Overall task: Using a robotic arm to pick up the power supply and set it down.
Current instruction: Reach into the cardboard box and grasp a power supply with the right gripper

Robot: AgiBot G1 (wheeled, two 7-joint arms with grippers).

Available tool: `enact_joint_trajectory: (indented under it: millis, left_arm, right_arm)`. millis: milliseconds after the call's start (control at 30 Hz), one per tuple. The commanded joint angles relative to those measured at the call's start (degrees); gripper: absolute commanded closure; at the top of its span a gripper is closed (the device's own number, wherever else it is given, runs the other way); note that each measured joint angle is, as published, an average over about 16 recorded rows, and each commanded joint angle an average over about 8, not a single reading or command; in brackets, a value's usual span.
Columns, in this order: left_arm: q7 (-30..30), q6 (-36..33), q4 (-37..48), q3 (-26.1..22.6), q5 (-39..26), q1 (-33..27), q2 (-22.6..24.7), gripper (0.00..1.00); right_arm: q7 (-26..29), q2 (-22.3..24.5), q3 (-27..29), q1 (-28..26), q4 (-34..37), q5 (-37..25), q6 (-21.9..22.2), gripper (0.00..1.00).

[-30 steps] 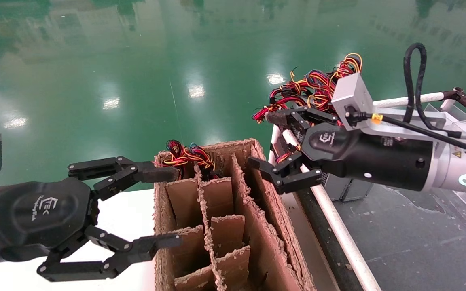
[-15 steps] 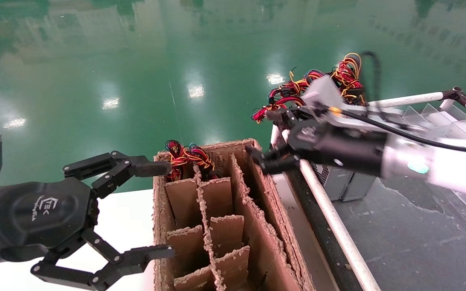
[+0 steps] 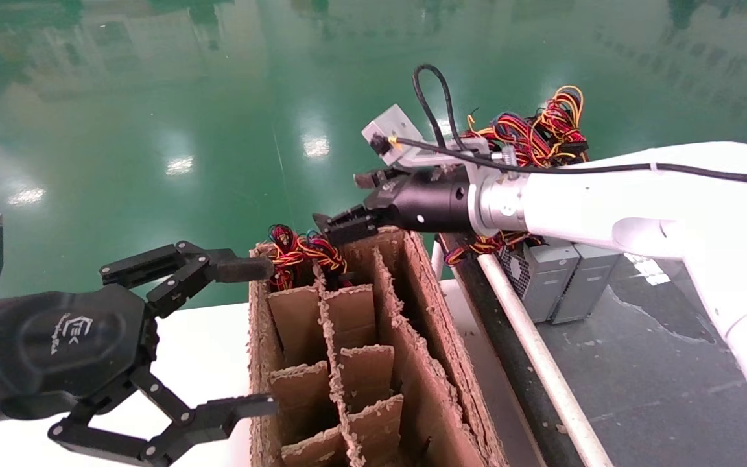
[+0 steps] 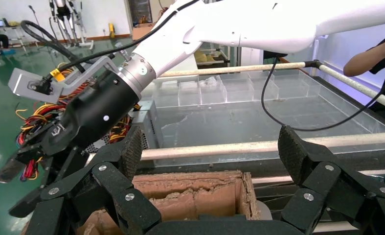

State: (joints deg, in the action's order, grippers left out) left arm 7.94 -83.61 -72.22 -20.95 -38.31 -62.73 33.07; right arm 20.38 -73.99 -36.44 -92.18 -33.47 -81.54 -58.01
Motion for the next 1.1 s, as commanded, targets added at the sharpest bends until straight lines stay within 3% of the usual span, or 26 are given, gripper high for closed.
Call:
enact_joint_trajectory:
  millis: [33,567,833,1100]
  left_arm:
    - [0.0,0.0,0.0,0.0,0.01,0.0,0.0,0.0]
    - [-0.01,0.0,0.01,0.0,0.01,0.0,0.0,0.0]
    - [-0.01,0.0,0.01,-0.01,0.01,0.0,0.0,0.0]
    - [-0.01,0.0,0.02,-0.01,0.01,0.0,0.0,0.0]
  right_arm:
    - [0.41,-1.63,-0.28,-1.4,2.59,-0.15,-0.04,0.0]
    - [-0.76,-3.6,-3.09,1.44,3.28,0.08,0.68,0.01]
    - [-2.47,-3.84,-7.08,2.94,1.15,1.48,4.36,0.96]
    - [-3.3,-4.02,-10.73,3.65,-0.21,4.18,8.24,1.0]
